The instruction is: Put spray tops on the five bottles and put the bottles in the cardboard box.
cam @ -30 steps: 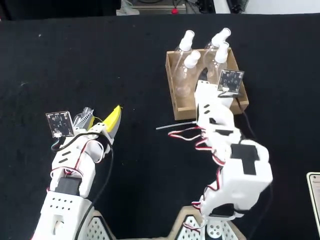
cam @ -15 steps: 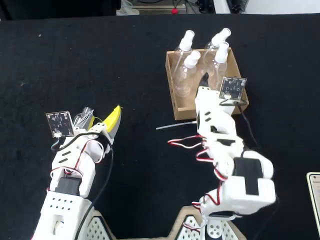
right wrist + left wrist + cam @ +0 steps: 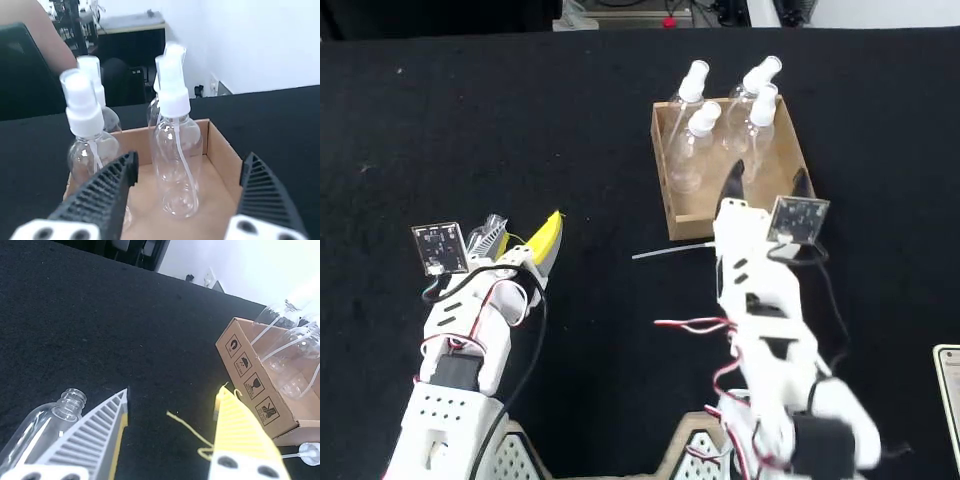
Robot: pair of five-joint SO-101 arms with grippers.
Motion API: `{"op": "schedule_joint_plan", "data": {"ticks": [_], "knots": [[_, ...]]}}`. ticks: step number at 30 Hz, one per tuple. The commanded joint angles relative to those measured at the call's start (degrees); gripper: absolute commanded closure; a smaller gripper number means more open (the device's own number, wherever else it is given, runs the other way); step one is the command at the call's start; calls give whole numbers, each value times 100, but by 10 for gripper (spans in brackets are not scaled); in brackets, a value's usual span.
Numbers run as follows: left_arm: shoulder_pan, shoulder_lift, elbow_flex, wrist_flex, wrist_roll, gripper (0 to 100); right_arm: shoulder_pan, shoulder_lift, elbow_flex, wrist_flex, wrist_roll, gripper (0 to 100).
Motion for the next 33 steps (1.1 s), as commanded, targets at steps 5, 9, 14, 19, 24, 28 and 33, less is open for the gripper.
{"op": "schedule_joint_plan", "data": {"ticks": [5, 9, 14, 19, 24, 28, 33], "knots": [[13, -79, 101, -123, -62, 729, -79, -2413, -330, 3473, 18, 698], [4, -79, 92, -123, -62, 729, -281, -3837, -1095, 6303, 0, 698], [-215, -79, -277, 466, -369, 729, -1407, -5253, -1279, 7771, 44, 698], [-884, -79, -1314, 1978, -686, 729, -2884, -5798, -778, 7833, 44, 698], [-1675, -26, -1868, 2242, -712, 729, -3859, -5798, -303, 7569, 53, 698], [-2018, 44, -2158, 2259, -1530, 729, -3877, -5798, -154, 7429, 97, 698], [-2018, 1327, -3002, 2611, -2127, 729, -3895, -5789, -127, 7446, 273, 698]]}}
